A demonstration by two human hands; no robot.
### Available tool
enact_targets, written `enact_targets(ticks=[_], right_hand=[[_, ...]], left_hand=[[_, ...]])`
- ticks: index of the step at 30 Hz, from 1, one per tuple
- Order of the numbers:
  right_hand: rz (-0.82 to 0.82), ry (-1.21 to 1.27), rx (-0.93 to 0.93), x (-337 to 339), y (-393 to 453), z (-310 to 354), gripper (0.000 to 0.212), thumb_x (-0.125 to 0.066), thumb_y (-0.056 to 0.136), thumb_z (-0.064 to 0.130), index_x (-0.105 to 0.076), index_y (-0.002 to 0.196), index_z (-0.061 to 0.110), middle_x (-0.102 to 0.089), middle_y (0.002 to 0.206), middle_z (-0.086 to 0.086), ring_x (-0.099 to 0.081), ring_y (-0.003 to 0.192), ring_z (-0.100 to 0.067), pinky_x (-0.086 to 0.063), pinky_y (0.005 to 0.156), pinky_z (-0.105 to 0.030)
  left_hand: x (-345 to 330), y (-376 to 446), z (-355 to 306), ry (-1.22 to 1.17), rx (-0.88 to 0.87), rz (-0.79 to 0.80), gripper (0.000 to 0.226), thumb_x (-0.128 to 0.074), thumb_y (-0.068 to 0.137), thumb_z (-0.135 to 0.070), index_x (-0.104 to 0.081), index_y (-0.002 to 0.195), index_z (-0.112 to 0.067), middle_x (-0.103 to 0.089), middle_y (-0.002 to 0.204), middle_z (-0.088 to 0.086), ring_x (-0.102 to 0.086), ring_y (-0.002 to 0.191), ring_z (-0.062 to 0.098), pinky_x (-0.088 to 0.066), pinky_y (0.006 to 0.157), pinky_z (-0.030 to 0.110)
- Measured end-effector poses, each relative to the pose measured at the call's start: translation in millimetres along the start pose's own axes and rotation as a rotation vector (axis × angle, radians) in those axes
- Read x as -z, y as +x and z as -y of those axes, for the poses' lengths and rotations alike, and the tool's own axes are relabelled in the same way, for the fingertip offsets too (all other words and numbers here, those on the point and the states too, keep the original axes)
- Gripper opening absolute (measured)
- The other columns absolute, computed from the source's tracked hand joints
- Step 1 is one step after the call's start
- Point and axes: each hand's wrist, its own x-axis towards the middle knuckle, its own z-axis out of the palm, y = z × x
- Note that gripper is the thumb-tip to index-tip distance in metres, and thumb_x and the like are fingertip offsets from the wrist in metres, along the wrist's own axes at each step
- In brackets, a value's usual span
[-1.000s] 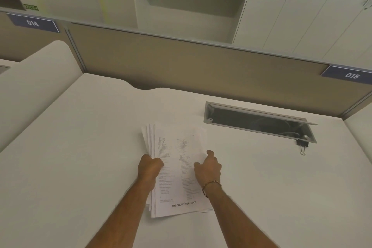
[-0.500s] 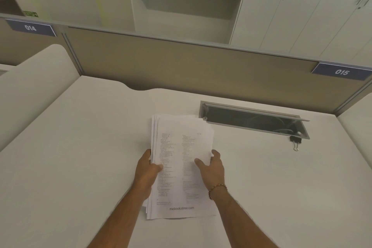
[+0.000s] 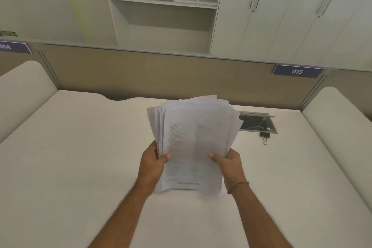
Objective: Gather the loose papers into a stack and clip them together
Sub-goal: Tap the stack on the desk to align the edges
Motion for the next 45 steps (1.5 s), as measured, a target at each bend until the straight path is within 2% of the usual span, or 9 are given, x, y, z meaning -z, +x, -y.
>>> enact_targets(ticks=[4,10,13,17,20,24,30,39,45], right_hand=[[-0.174,-0.056,0.107,22,-1,23,0.016,-0.076,0.076,-0.004,-0.074,0.091,0.003,-0.077,0.091,-0.018,-0.071,0.089,-0.041,-0.061,0.079,-0.051],[-0.286,-0.028,0.107,43,1,34,0.019,-0.078,0.074,-0.004,-0.073,0.091,0.004,-0.075,0.091,-0.018,-0.07,0.09,-0.041,-0.06,0.079,-0.049],[-0.284,-0.037,0.071,55,3,29,0.014,-0.078,0.073,-0.002,-0.073,0.084,0.003,-0.075,0.089,-0.021,-0.069,0.092,-0.046,-0.059,0.08,-0.054],[-0.226,-0.064,0.104,66,2,29,0.028,-0.075,0.071,0.0,-0.072,0.096,0.012,-0.076,0.095,-0.012,-0.071,0.094,-0.038,-0.06,0.083,-0.053],[-0.18,-0.055,0.154,68,2,35,0.041,-0.068,0.068,0.0,-0.064,0.108,0.012,-0.072,0.104,-0.01,-0.068,0.101,-0.033,-0.06,0.087,-0.048],[-0.156,0.002,0.22,68,-1,45,0.049,-0.062,0.061,0.001,-0.058,0.109,0.01,-0.069,0.106,-0.013,-0.067,0.104,-0.035,-0.06,0.078,-0.036],[-0.111,0.137,0.322,60,-8,62,0.052,-0.085,0.075,0.015,-0.06,0.12,0.022,-0.071,0.113,-0.008,-0.07,0.104,-0.027,-0.061,0.081,-0.043],[-0.451,0.235,0.36,29,-20,93,0.047,-0.082,0.077,0.038,-0.057,0.106,0.012,-0.063,0.084,0.007,-0.063,0.061,0.009,-0.05,0.052,-0.009],[-0.529,0.212,0.32,15,-28,99,0.055,-0.084,0.069,0.052,-0.056,0.104,0.019,-0.065,0.088,0.005,-0.064,0.068,-0.002,-0.048,0.049,-0.007]], left_hand=[[-41,-6,-20,0.06,-0.093,-0.052,0.029,-0.06,0.099,-0.01,-0.064,0.128,-0.016,-0.073,0.114,-0.002,-0.069,0.107,0.018,-0.057,0.093,0.034],[-77,-8,-29,0.103,-0.115,-0.058,0.024,-0.056,0.101,-0.009,-0.063,0.123,-0.011,-0.071,0.111,0.003,-0.067,0.105,0.022,-0.051,0.085,0.026],[-88,-6,-20,0.147,-0.081,-0.046,0.023,-0.055,0.101,-0.008,-0.063,0.122,-0.015,-0.07,0.109,-0.003,-0.066,0.108,0.022,-0.049,0.088,0.03],[-96,-6,-13,0.155,-0.082,-0.051,0.024,-0.061,0.099,-0.01,-0.057,0.119,-0.022,-0.068,0.111,-0.009,-0.066,0.11,0.02,-0.056,0.092,0.037],[-103,-8,-22,0.153,-0.137,-0.054,0.038,-0.069,0.095,-0.015,-0.049,0.125,-0.027,-0.064,0.111,-0.012,-0.064,0.108,0.016,-0.056,0.086,0.031],[-110,-7,-38,0.099,-0.211,-0.052,0.049,-0.075,0.09,-0.025,-0.052,0.133,-0.028,-0.067,0.115,-0.012,-0.065,0.108,0.012,-0.058,0.088,0.035],[-115,-10,-66,-0.012,-0.273,-0.105,0.04,-0.08,0.08,-0.05,-0.06,0.112,-0.037,-0.071,0.104,-0.014,-0.069,0.098,0.012,-0.06,0.081,0.037],[-138,-18,-102,-0.1,-0.136,-0.382,0.067,-0.073,0.068,-0.075,-0.042,0.101,-0.026,-0.062,0.094,-0.012,-0.065,0.088,0.016,-0.06,0.078,0.041],[-142,-13,-105,-0.046,-0.047,-0.407,0.074,-0.068,0.059,-0.087,-0.035,0.097,-0.033,-0.06,0.095,-0.012,-0.066,0.092,0.024,-0.061,0.082,0.051]])
